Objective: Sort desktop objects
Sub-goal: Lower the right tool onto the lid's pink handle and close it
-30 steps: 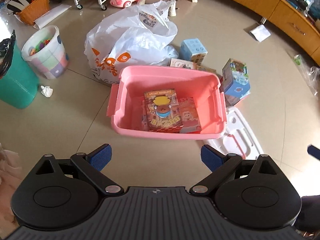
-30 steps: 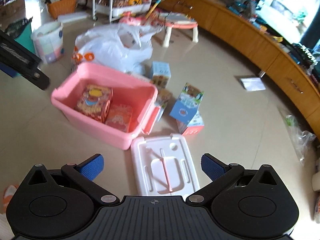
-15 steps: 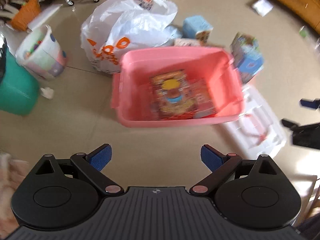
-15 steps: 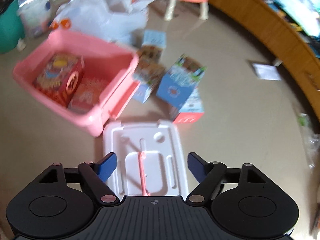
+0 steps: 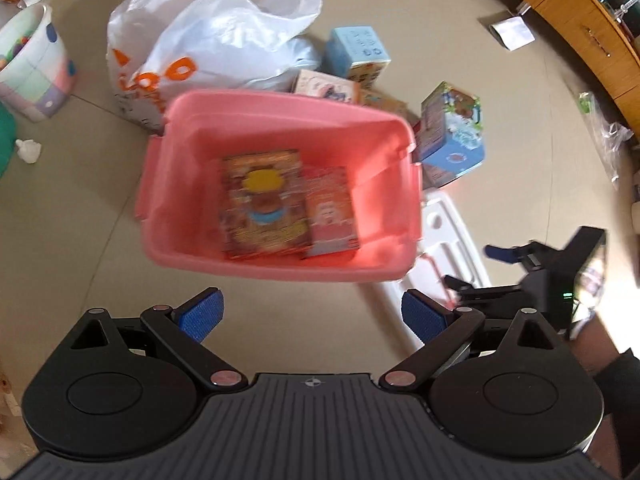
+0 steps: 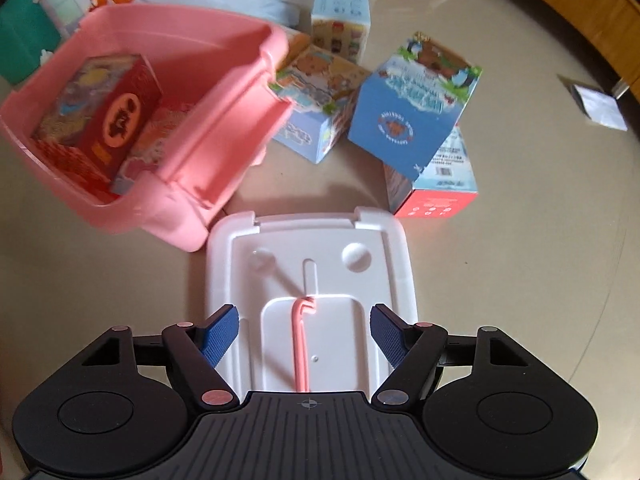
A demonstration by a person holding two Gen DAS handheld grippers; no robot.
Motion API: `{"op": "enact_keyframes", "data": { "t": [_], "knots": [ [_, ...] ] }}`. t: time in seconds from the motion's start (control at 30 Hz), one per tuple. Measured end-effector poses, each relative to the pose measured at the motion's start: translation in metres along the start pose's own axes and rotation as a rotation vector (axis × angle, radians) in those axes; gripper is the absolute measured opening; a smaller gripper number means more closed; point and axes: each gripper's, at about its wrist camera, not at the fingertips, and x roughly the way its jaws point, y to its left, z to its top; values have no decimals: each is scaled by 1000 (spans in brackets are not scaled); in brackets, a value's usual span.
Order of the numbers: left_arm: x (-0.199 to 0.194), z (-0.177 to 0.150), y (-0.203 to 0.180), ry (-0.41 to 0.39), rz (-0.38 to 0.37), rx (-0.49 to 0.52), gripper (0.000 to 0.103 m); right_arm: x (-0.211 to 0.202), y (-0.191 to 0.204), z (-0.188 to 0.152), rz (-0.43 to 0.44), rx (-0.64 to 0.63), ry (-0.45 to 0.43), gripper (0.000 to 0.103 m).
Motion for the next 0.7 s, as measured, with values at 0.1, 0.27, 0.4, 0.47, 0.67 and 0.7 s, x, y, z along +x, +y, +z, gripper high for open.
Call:
{"op": "enact_keyframes", "data": {
  "t": [0.1,0.27,0.4,0.47,0.67,0.7],
  "knots": [
    [6,2,-11,16,-10,9,98,14,-2,2,-2,10,11,69],
    [18,5,-10,51,-20,-23,98,36,3,2,2,-24,55,66],
    [24,7,-5,63,-12,-57,98,55,8,-4,-3,-66,108,59],
    [26,8,-4,68,-15,-67,98,64,10,-9,-10,-81,138,52],
    [30,8,-3,85,-32,-74,98,83,-6,-20,-46,-37,184,17],
    [30,8,-3,86,-32,-72,98,83,-10,-22,-43,-15,184,16]
  ]
}}
